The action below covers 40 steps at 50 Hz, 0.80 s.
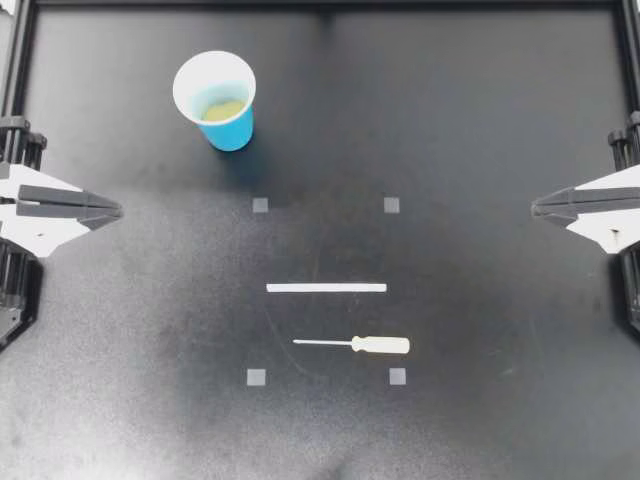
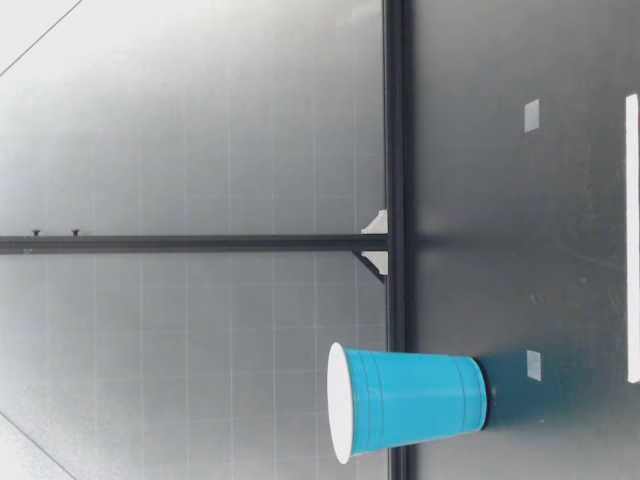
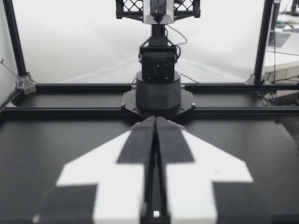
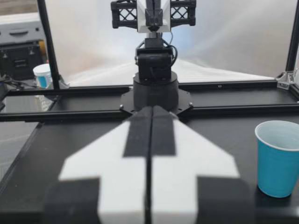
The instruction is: Pick up the screwdriver with the right arm, hand it over to the left arm then place it into the cup.
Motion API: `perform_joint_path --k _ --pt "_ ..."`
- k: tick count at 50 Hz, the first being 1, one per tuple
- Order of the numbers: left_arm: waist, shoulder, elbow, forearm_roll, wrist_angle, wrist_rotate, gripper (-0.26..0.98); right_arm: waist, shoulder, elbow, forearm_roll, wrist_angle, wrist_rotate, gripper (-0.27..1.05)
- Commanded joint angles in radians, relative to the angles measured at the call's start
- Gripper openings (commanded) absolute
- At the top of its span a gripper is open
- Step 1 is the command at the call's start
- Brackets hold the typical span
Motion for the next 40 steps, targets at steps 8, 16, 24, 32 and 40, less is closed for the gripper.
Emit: perform_joint_path --k 8,16,24,32,40 --pt "0.017 -0.011 0.003 0.0 -0.074 -0.002 0.13 -0.003 0.011 -0.011 0.0 -0.021 0.009 0.05" --pt "0.017 0.0 0.015 0.0 -0.092 0.0 0.12 -0.003 0.094 -0.044 0.003 -0.009 0.041 0.03" --pt "0.017 0.028 0.012 0.0 -0.097 0.0 0.12 -0.003 0.296 -0.137 0.003 0.097 0.107 0.03" --pt "0.017 0.048 0.012 -0.002 -0.097 -0.002 0.12 0.018 0.518 -0.259 0.003 0.276 0.138 0.04" --pt "0.017 0.048 0.015 0.0 -0.097 0.0 0.12 0.038 0.687 -0.38 0.003 0.425 0.137 0.09"
